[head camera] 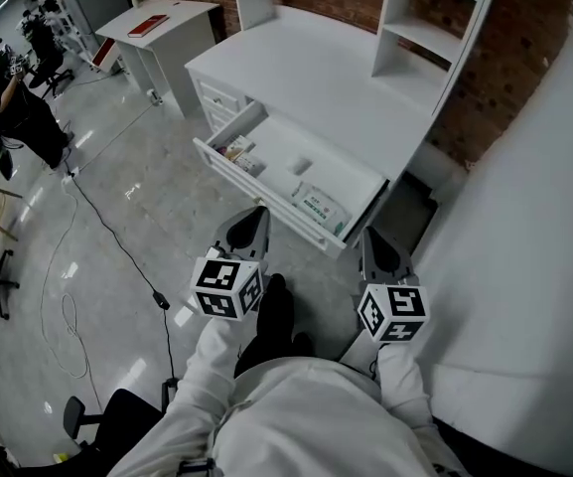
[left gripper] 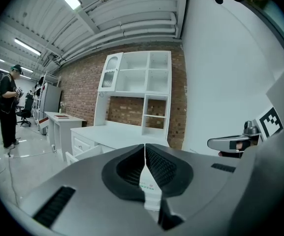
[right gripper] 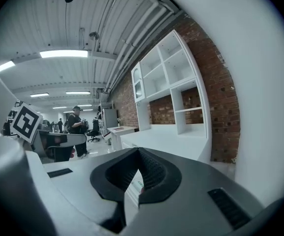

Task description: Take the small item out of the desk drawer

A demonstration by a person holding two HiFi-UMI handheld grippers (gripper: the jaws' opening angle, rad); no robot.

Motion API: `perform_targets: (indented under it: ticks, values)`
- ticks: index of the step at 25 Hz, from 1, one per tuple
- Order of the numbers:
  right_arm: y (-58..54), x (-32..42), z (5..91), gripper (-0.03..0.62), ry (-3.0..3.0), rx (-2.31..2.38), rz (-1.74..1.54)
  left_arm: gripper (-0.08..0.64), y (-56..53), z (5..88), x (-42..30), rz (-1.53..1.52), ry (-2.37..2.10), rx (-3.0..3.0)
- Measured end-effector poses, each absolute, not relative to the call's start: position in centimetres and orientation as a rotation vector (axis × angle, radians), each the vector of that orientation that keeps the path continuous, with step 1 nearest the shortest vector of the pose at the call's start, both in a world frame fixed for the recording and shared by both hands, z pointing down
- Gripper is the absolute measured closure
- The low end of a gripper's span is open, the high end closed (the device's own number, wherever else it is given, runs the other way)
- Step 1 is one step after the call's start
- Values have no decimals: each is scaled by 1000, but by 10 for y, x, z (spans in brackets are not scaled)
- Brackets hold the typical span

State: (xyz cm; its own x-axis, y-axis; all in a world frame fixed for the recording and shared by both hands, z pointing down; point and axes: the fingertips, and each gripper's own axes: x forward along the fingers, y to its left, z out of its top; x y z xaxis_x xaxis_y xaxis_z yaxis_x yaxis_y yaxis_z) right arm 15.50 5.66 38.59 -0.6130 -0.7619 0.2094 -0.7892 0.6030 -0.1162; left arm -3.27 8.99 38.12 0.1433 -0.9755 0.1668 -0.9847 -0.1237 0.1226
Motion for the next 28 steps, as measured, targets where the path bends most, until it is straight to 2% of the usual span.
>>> perform_targets:
  ticks: [7,17,28]
  values:
    - [37,135,393,565,-2661,1340,328,533,53,390,-53,79,-1911,2222]
    - [-14,107,400,565,-2608,1408,350,426,-9,401,-92,63,-1852,2233]
    - [-66,72,409,565,-2544,1463,377,395,-69,413,-121,68,-1773,2258]
